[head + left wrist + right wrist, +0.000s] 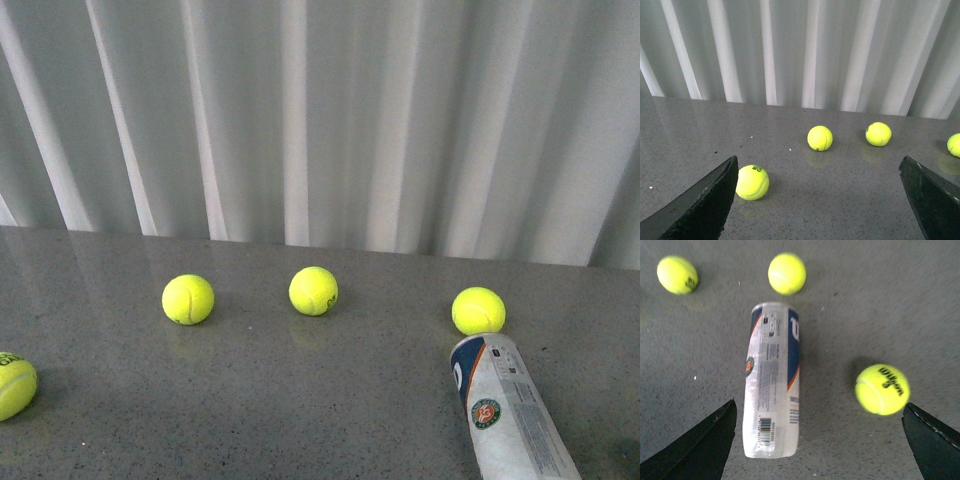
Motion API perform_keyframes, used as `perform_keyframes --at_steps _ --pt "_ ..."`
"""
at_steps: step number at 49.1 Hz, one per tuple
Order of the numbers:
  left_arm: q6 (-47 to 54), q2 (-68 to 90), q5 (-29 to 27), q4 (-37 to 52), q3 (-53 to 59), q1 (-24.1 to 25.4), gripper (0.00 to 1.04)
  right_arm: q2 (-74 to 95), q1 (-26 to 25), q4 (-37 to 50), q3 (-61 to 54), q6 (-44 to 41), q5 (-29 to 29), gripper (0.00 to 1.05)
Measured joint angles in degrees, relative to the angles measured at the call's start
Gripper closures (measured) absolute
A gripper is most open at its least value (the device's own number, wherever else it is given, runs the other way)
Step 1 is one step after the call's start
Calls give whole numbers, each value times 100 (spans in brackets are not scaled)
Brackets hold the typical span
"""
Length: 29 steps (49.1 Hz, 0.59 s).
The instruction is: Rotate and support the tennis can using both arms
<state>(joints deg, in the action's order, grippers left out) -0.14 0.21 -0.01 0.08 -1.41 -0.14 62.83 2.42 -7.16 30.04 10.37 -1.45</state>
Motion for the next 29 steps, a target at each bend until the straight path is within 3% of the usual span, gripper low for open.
perform_keyframes --at_steps 11,21,29 --pt "0 0 2 0 0 0 7 2463 356 249 1019 153 -55 7" --pt "0 0 2 0 0 0 7 3613 619 378 1628 315 -361 7" --pt "0 0 2 0 0 0 7 4229 737 400 1899 476 -291 7"
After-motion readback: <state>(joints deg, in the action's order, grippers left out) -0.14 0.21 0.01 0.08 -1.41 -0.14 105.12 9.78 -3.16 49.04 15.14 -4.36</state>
